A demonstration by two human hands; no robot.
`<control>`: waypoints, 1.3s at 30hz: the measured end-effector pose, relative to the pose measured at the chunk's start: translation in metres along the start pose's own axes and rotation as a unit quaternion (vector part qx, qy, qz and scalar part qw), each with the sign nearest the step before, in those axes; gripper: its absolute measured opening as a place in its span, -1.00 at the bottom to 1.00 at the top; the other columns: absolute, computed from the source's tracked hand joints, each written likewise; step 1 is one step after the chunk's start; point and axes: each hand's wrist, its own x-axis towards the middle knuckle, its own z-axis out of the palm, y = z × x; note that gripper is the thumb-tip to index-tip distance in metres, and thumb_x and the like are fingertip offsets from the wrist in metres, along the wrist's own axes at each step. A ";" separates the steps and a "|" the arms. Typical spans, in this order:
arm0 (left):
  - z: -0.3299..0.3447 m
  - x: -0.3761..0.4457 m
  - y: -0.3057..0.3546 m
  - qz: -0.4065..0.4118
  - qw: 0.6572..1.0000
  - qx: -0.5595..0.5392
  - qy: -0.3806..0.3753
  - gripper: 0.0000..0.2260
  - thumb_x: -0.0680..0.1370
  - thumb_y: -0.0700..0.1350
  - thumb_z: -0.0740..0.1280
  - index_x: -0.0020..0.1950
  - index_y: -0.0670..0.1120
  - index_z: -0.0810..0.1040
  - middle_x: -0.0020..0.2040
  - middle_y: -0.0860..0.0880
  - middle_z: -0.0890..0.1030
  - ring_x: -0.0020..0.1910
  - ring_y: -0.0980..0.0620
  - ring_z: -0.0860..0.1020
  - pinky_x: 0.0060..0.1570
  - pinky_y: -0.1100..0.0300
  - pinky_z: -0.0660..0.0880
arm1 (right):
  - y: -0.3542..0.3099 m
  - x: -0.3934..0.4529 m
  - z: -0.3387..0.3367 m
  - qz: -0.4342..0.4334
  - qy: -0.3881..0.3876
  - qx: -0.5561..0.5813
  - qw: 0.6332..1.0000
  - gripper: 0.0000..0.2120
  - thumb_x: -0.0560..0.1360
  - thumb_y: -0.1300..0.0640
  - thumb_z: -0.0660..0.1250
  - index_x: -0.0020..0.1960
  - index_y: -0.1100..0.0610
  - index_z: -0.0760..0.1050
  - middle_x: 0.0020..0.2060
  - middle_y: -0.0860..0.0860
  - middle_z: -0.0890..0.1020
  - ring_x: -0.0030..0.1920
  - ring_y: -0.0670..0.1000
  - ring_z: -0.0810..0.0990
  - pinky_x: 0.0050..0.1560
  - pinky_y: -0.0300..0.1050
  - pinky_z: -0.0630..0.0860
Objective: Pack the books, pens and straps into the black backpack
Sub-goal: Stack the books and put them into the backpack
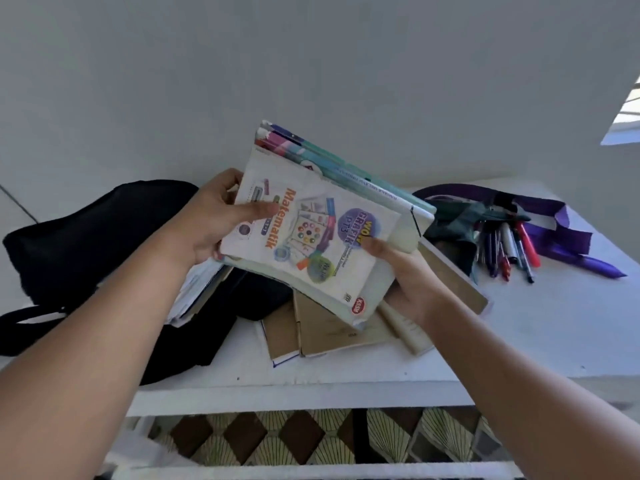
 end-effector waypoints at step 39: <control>-0.183 0.024 -0.120 -0.101 0.742 0.595 0.291 -0.44 0.51 0.07 0.49 0.40 -0.10 0.39 0.31 -0.21 0.46 0.28 -0.29 0.41 0.17 -0.19 0.43 | 0.075 0.053 0.130 0.214 0.056 0.023 0.975 -0.60 0.55 0.16 0.47 0.37 0.16 0.56 0.11 0.22 0.74 0.09 0.28 0.74 0.05 0.30 0.68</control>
